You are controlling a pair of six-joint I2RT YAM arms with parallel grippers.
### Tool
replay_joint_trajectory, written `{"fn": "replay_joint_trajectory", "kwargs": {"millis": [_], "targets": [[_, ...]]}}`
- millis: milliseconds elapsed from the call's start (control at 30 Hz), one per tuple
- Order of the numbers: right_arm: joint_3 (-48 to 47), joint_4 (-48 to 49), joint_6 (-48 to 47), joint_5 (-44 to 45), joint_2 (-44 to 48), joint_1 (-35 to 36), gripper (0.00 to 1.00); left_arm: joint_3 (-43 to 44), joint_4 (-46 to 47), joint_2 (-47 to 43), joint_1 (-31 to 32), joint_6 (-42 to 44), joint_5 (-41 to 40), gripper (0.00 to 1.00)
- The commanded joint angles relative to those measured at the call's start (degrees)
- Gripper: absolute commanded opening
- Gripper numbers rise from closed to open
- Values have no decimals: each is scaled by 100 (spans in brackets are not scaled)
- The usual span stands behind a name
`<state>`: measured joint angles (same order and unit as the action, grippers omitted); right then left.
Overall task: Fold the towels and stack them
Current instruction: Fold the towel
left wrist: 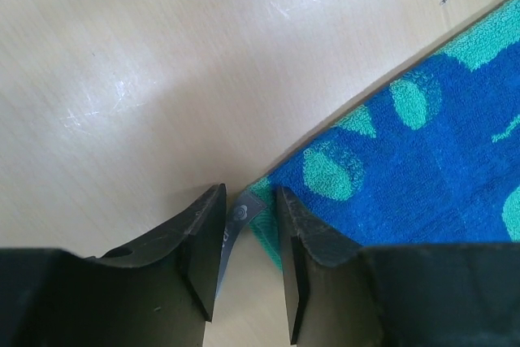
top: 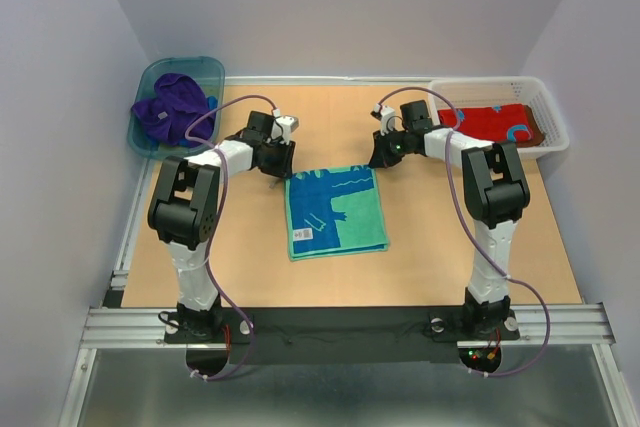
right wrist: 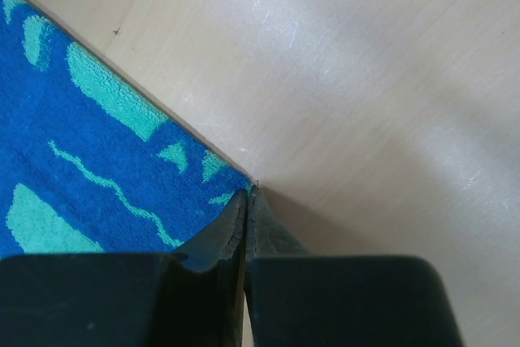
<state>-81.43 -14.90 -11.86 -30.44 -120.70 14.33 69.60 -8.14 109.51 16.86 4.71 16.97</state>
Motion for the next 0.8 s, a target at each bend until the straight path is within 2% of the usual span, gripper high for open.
{"fn": "replay_joint_trajectory", "kwargs": {"millis": [0, 200, 333, 433, 767], "targets": [[171, -602, -256, 785, -384, 35, 0, -210, -645, -18, -69, 39, 25, 42], [162, -602, -256, 820, -375, 35, 0, -123, -715, 175, -69, 48, -150, 31], [110, -602, -238, 881, -357, 44, 1, -70, -776, 263, -69, 56, -334, 11], [22, -593, -221, 881, -331, 35, 0, 27, -768, 298, -69, 91, -361, 0], [-584, -567, -80, 1197, 108, 35, 0, 624, -523, -35, -69, 565, -537, 0]]}}
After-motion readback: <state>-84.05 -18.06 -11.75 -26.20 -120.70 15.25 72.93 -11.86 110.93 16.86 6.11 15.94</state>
